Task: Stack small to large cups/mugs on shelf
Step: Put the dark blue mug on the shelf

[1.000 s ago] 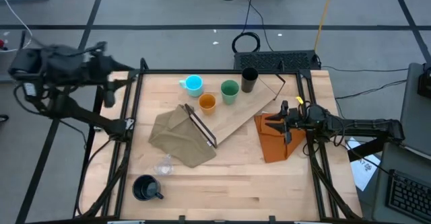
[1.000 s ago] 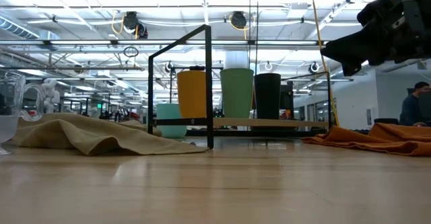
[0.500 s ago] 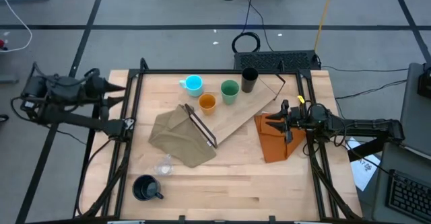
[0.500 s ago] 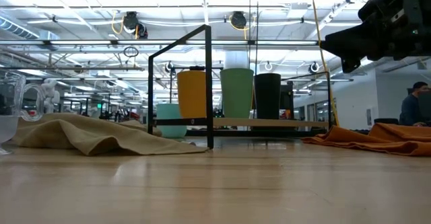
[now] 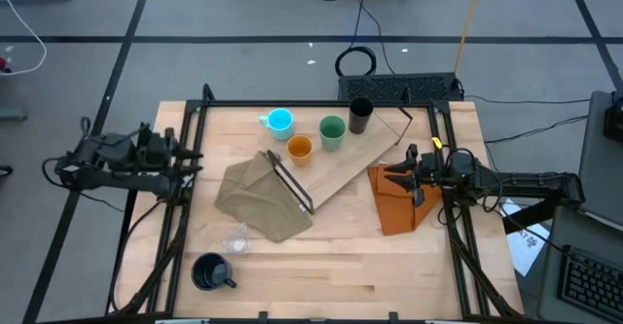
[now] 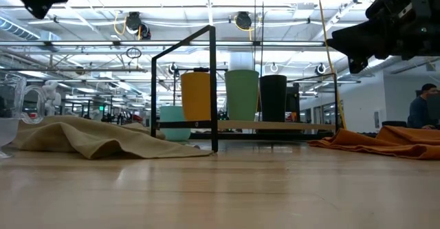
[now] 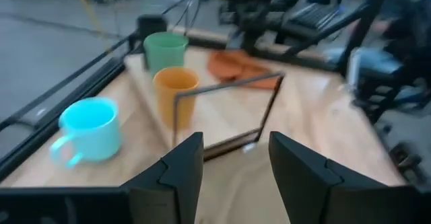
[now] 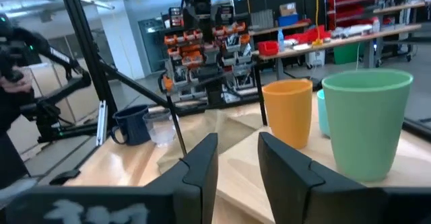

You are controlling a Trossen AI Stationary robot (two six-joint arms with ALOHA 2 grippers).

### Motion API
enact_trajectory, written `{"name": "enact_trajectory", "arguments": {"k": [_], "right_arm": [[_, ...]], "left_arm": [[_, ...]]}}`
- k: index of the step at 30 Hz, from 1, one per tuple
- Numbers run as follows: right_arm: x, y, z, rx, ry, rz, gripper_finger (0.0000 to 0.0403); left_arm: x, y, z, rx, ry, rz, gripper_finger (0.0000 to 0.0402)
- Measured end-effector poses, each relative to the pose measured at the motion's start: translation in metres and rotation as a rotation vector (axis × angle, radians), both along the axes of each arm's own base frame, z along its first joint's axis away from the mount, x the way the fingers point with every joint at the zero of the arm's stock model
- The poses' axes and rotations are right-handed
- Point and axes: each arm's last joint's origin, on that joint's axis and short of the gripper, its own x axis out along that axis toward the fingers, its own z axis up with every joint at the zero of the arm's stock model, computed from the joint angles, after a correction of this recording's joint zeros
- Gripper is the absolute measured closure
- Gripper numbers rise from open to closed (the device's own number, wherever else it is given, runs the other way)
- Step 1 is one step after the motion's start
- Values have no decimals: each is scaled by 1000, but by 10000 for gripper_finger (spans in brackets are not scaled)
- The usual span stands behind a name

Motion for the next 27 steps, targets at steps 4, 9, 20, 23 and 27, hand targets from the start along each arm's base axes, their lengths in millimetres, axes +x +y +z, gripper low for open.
{"name": "enact_trajectory", "arguments": {"k": [4, 9, 20, 23, 27], "right_arm": [[0, 0, 1, -6, -15, 0, 307], [0, 0, 3, -34, -25, -6, 307], [-2, 0, 13, -31, -130, -7, 307], [-2, 0, 12, -19, -128, -5, 307], [-2, 0, 12, -20, -129, -5, 307]], "left_arm": [[6, -2, -6, 15, -33, -46, 231], [19, -3, -21, -25, -18, -48, 231], [42, -5, -35, -115, -130, -33, 231], [56, -8, -53, -165, -157, -91, 231], [68, -10, -75, -246, -179, -112, 231]]}}
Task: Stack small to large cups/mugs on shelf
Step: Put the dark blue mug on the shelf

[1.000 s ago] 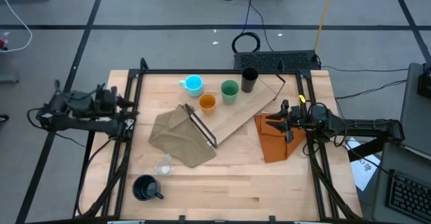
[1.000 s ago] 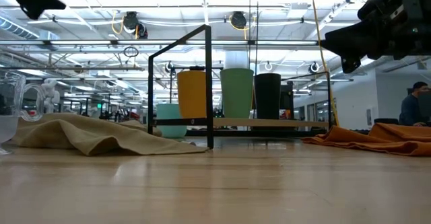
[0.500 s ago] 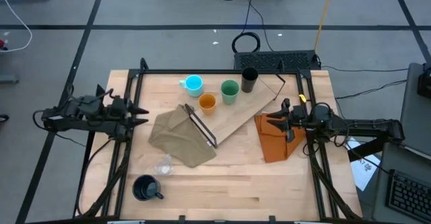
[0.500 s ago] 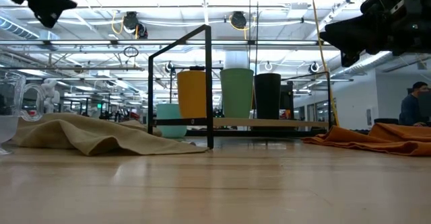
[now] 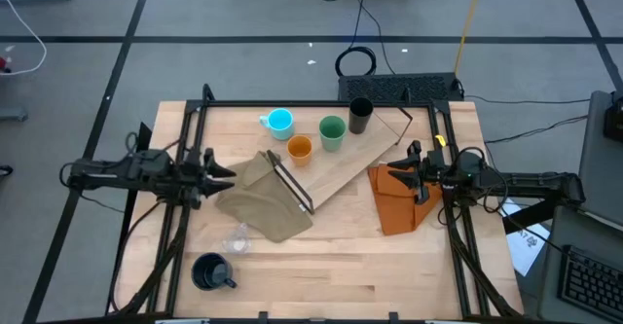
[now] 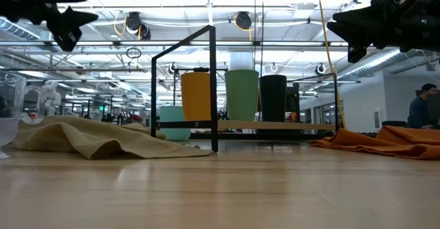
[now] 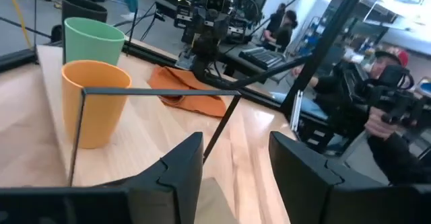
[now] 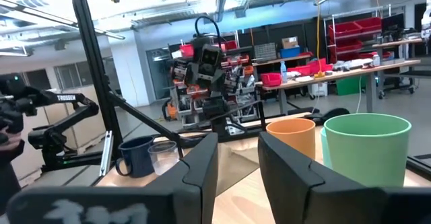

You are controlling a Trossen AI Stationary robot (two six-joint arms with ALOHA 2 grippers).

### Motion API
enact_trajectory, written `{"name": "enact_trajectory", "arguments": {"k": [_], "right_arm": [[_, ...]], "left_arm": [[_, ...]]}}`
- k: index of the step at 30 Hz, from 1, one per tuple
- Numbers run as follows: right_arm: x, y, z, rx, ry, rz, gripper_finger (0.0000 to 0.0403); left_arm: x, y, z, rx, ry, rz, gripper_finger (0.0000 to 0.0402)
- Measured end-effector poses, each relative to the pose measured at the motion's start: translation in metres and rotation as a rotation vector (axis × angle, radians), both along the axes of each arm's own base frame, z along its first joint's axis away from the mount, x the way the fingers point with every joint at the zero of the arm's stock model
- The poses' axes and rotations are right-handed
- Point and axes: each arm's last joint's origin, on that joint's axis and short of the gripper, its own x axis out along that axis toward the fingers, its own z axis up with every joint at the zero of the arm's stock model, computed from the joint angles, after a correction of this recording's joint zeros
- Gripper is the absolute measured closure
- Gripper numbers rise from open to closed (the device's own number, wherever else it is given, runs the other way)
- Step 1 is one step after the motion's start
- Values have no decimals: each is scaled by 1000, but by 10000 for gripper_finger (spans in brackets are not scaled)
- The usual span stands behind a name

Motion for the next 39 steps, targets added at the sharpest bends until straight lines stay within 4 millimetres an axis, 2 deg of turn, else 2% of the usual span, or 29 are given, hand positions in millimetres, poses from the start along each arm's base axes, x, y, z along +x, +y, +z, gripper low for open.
{"name": "enact_trajectory", "arguments": {"k": [4, 12, 25, 28, 32, 36, 39], "right_arm": [[0, 0, 0, 0, 0, 0, 307], [0, 0, 0, 0, 0, 0, 307], [0, 0, -1, -42, 13, -9, 307], [0, 0, -1, -42, 12, -9, 307], [0, 0, -1, -42, 12, -9, 307], [0, 0, -1, -42, 12, -9, 307], [0, 0, -1, -41, 12, -9, 307]], "left_arm": [[5, -2, -10, 5, -28, -48, 231], [5, -3, 1, 31, -167, -100, 231], [7, 3, 0, 155, -150, 113, 231], [6, 3, 6, 79, -203, 117, 231], [0, -1, 22, 43, -209, -49, 231], [-1, -5, 44, 35, -90, -146, 231], [4, -11, 69, 69, 7, -233, 231]]}}
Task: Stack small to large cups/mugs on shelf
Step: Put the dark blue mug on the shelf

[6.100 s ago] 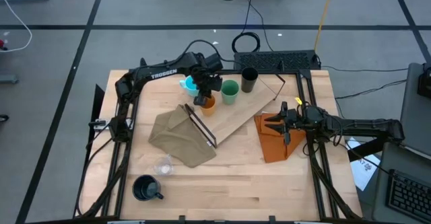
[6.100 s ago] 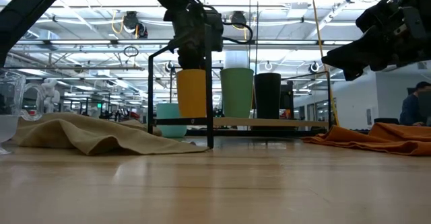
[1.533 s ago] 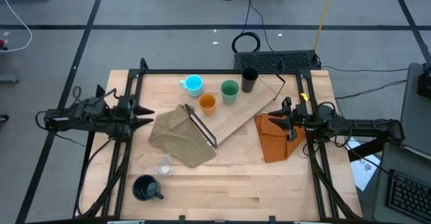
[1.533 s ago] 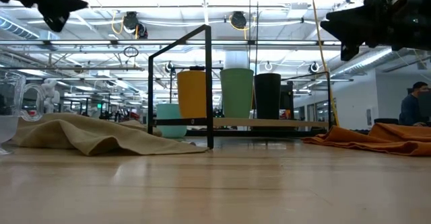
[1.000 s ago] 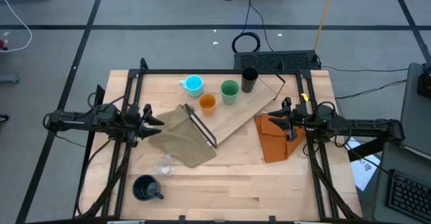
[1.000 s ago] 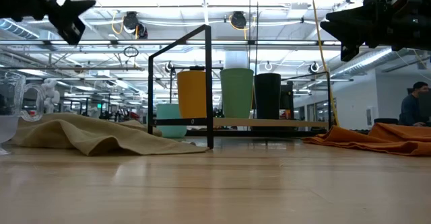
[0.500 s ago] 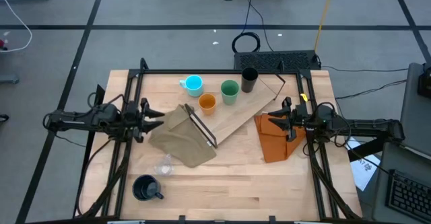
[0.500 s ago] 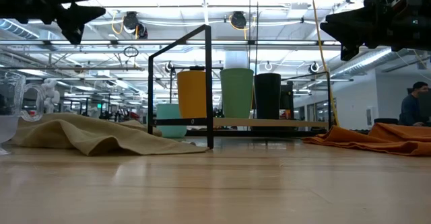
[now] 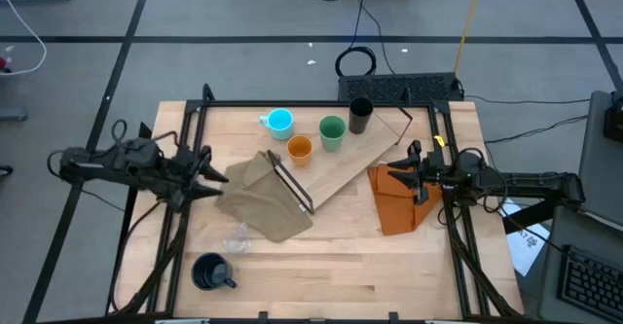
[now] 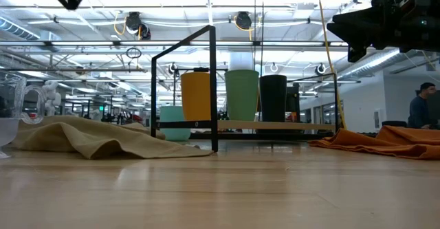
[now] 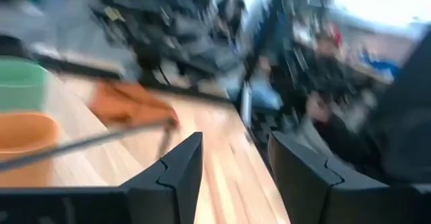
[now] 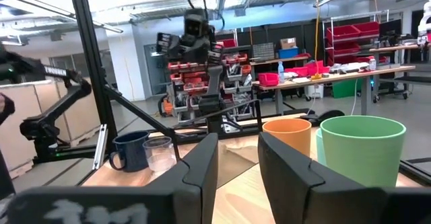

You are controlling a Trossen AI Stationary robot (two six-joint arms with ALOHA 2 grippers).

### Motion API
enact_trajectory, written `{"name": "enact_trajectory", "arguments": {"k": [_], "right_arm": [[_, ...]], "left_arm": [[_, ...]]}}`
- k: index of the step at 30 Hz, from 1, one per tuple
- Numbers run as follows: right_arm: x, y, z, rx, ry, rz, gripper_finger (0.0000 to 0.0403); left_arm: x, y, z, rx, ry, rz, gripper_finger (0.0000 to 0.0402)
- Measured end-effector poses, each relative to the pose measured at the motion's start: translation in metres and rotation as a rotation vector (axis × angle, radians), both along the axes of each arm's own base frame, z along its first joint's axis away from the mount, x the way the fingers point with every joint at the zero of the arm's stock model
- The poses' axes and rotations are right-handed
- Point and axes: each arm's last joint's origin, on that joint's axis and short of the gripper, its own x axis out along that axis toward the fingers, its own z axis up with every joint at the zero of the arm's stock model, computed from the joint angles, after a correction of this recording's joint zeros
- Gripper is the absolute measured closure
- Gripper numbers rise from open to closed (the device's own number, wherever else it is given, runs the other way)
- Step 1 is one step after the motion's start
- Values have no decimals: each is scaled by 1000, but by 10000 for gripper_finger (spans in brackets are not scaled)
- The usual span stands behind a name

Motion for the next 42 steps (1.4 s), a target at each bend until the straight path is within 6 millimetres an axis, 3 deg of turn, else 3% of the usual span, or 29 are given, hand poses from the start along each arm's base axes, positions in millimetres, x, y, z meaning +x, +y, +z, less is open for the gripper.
{"name": "enact_trajectory", "arguments": {"k": [6, 10, 13, 19, 28, 36, 42], "right_arm": [[0, 0, 0, 26, -1, 5, 307], [0, 0, 0, 23, -2, 4, 307], [0, 0, 0, 22, -1, 5, 307], [0, 0, 0, 14, 1, 3, 307], [0, 0, 0, 14, -1, 3, 307], [0, 0, 0, 10, -3, 3, 307], [0, 0, 0, -5, -3, 0, 307]], "left_arm": [[16, -15, 24, 39, 583, -46, 231], [26, -27, 25, 1, 972, -24, 231], [31, -39, 24, -32, 1139, -6, 232], [42, -70, 18, -122, 1220, 3, 232], [43, -116, -4, -110, 1363, 144, 232], [49, -159, -24, -126, 1332, 190, 232], [49, -170, -45, -8, 1409, 278, 232]]}}
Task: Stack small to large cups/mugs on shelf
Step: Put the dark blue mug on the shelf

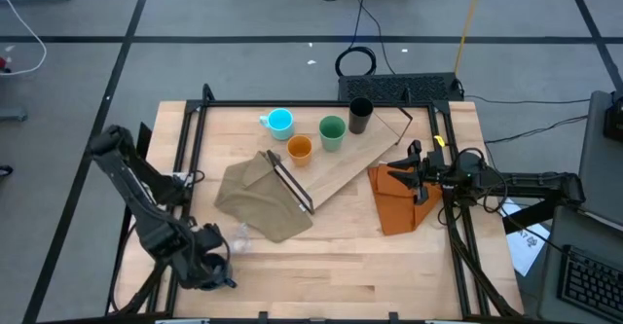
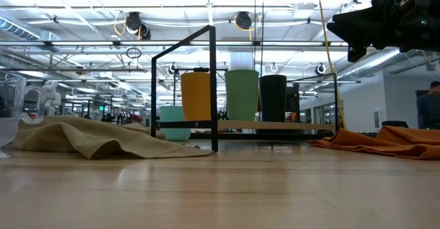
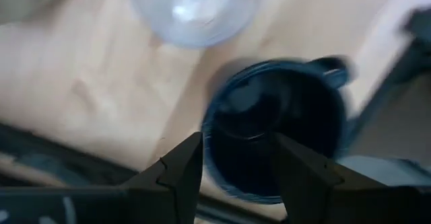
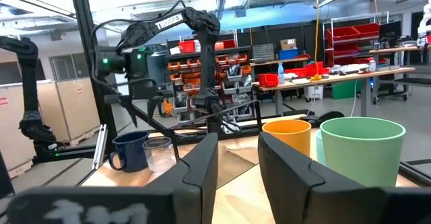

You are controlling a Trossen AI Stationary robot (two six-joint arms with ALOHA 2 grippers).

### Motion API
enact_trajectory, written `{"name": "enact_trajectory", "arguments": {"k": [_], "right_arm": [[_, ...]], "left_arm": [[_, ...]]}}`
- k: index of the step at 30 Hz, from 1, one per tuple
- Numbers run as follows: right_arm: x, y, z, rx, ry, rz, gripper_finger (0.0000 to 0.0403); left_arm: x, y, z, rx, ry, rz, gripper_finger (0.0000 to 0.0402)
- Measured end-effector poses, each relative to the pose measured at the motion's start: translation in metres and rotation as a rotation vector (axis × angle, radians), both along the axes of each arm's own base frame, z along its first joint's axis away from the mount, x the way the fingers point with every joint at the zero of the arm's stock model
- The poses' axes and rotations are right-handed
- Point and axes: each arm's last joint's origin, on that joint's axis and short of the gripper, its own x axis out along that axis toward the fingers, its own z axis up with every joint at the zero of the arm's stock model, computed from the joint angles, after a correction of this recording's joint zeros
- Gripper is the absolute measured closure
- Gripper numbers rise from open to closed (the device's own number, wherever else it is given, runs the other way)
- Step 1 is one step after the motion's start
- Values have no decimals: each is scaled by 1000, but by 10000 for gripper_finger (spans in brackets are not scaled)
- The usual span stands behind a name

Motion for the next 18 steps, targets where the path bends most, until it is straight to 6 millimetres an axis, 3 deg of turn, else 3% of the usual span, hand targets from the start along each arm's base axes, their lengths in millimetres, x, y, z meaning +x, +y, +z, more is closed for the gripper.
{"name": "enact_trajectory", "arguments": {"k": [5, 18], "right_arm": [[0, 0, 0, 3, 0, 1, 307], [0, 0, 0, 22, -1, 4, 307]], "left_arm": [[0, -4, -10, 56, 66, -40, 232], [-1, -5, -10, 96, 11, -65, 231]]}}
